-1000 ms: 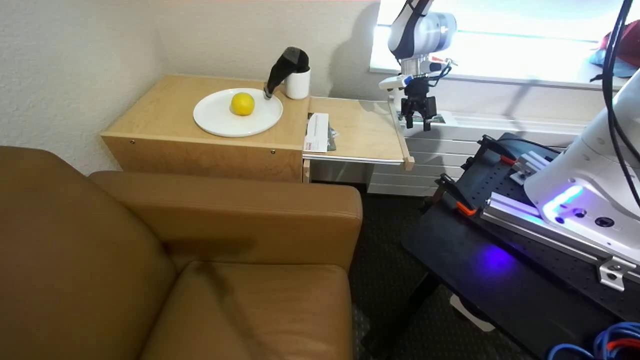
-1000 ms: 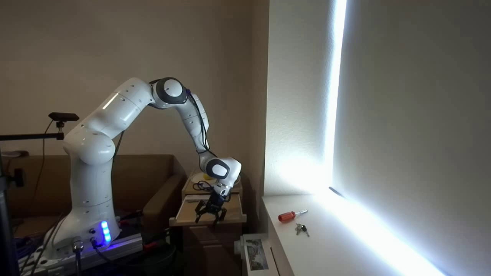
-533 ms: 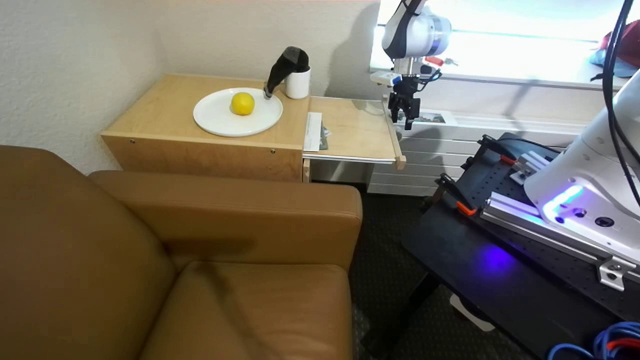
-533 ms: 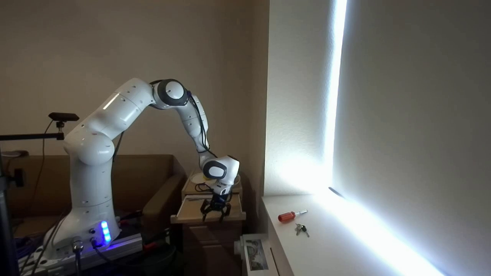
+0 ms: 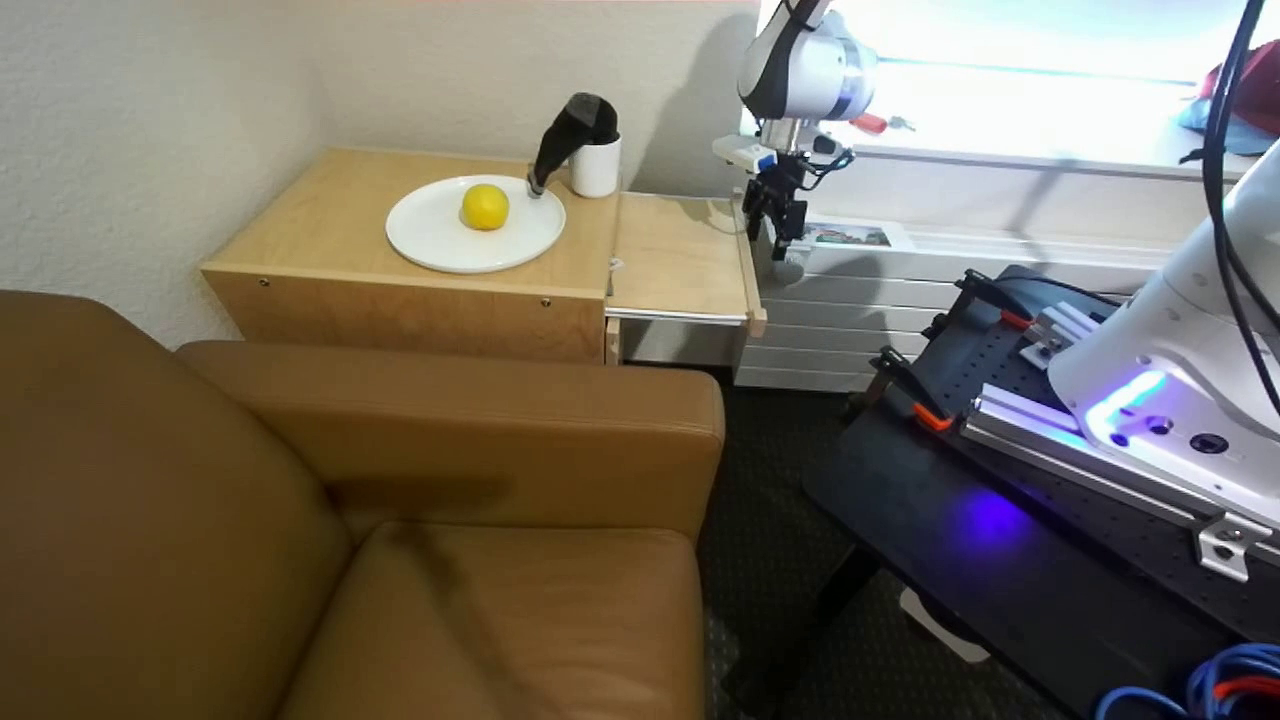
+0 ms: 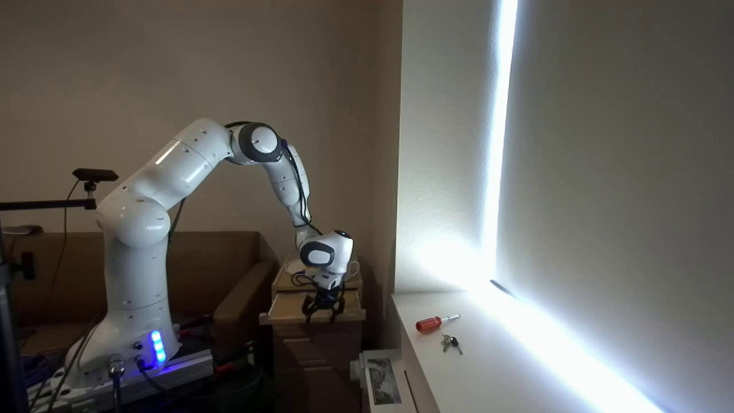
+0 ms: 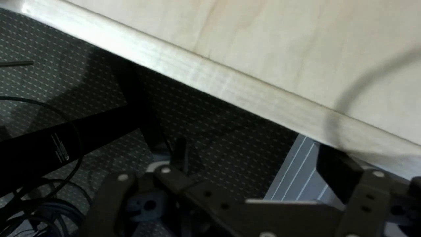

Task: Put the sock in the cup then close the first top drawer

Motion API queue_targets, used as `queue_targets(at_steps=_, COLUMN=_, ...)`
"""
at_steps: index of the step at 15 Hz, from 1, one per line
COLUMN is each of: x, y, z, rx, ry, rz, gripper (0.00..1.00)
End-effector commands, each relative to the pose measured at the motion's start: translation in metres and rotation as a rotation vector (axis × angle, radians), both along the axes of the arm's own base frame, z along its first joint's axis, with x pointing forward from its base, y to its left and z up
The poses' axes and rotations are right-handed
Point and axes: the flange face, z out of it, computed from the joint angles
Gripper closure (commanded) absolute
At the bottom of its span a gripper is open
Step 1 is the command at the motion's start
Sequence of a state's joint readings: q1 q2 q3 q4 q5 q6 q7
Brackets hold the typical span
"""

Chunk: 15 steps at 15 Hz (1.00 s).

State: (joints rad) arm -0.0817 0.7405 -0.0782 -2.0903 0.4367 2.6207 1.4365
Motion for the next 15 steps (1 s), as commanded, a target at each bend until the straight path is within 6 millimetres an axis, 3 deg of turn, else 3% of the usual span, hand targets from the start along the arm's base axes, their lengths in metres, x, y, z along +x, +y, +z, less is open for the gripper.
queue_targets(at_steps=1, x=0.020, y=0.012, z=-0.010, rx=0.046, ry=-0.046, rz=0.037, gripper=0.00)
queue_targets(at_steps=8, x=0.056, y=0.053, z=-0.008, rx=0.034, ry=-0.088, rz=0.154, gripper=0.00)
queue_targets(at_steps=15, x=0.080, y=0.123, z=0.010, rx=0.062, ry=-0.145, rz=0.320, gripper=0.00)
